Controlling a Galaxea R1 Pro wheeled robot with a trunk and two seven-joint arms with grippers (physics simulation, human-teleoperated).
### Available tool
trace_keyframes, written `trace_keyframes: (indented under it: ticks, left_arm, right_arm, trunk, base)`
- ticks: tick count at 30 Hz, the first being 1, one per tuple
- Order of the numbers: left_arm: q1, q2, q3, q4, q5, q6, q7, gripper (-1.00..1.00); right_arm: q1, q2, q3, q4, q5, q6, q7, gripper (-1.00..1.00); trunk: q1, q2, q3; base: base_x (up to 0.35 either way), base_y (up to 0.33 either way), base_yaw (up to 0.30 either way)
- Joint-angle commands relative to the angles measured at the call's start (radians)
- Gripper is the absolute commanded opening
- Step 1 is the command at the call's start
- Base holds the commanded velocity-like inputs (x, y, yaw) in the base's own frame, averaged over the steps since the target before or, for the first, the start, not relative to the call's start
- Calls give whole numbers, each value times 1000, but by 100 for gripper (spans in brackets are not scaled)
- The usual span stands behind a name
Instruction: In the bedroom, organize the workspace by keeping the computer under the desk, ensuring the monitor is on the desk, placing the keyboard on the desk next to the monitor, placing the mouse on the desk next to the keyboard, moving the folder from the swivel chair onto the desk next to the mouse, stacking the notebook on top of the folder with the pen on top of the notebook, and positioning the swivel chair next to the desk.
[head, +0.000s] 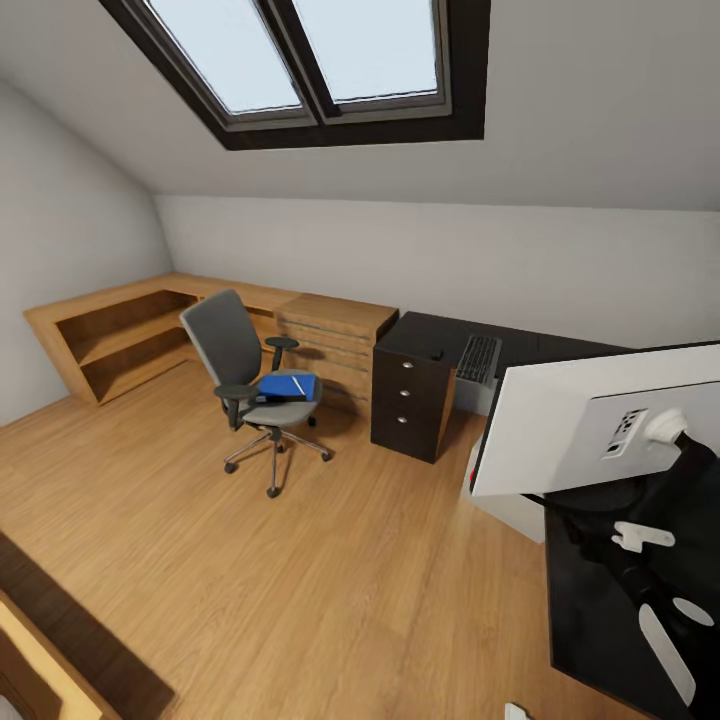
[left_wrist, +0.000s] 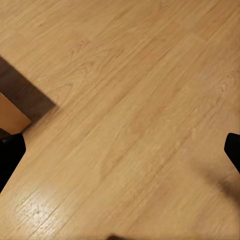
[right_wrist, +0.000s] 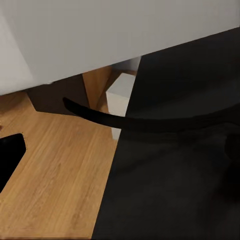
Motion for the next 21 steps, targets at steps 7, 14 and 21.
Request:
trace_keyframes:
  ticks: [7,14,21]
  left_arm:
    - [-1,0,3,0,0,-3,1,100]
    - [-1,0,3,0,0,-3,1,100]
    - [-1,0,3,0,0,-3,1,100]
  right_arm:
    - [-1,2,-1,-16,-10,22,10,100]
    - [-1,2,0,-17,-12,22,19,100]
    - [-1,3,1,-17,-13,24,22,100]
  trunk:
    - [0,-1,-1]
    - [0,-1,-1]
    - [0,-1,-1]
  base:
    - [0,0,0]
    - [0,0,0]
    - [0,0,0]
